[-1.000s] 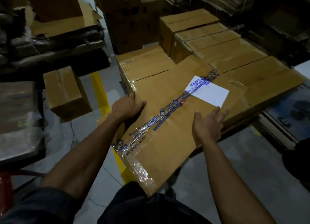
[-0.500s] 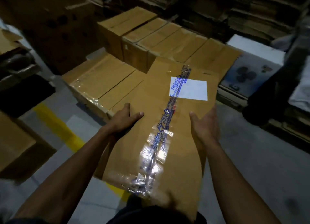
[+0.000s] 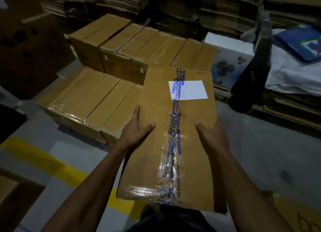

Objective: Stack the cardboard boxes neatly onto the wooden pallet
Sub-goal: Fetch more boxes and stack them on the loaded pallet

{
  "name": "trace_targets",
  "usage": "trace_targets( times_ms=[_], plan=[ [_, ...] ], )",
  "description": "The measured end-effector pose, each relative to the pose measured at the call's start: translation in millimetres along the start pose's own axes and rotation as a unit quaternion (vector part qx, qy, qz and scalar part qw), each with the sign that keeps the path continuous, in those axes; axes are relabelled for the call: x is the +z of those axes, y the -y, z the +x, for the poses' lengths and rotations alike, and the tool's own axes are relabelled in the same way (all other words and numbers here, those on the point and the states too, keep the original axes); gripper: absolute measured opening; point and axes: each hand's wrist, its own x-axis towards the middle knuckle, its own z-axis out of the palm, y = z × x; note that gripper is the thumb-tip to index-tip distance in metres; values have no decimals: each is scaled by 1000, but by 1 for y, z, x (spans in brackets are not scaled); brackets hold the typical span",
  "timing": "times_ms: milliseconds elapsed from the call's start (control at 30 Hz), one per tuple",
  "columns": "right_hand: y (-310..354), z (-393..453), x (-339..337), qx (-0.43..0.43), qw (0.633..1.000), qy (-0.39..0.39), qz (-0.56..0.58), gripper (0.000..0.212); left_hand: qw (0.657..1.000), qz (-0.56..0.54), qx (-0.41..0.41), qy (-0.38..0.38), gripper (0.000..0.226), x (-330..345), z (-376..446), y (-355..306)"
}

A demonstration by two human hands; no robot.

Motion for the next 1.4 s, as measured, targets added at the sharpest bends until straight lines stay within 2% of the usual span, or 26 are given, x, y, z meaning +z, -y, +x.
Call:
trace_targets(
  times_ms=[200,300,500,667,800,1100,1167,1300,1400],
  plan=[
    [8,6,0,-18,1000,-10,-9,69,1000,-5,-10,0,117,-10,3,0],
    [26,12,2,-40,999,7,-4,62,999,-25,-29,-23,118,-27,6,-1],
    [86,26,14,-125,990,64,11,92,995,-11,-30,-95,123,-78,22,-6],
    [135,22,31,-165,983,83,-1,92,991,1,-30,-132,117,-127,44,-1],
    [169,26,56,-171,981,87,-7,92,991,-26,-23,-126,112,-164,68,10],
    [268,31,146,-105,994,44,-5,91,999,22,0,-43,129,-268,184,42],
    [293,28,165,-76,997,25,-7,90,1000,18,10,-22,125,-293,211,45],
    [332,24,196,-35,999,0,1,91,999,2,37,10,102,-333,253,47],
    [350,25,217,-11,1000,-6,15,90,998,12,50,31,100,-356,282,51]
  ],
)
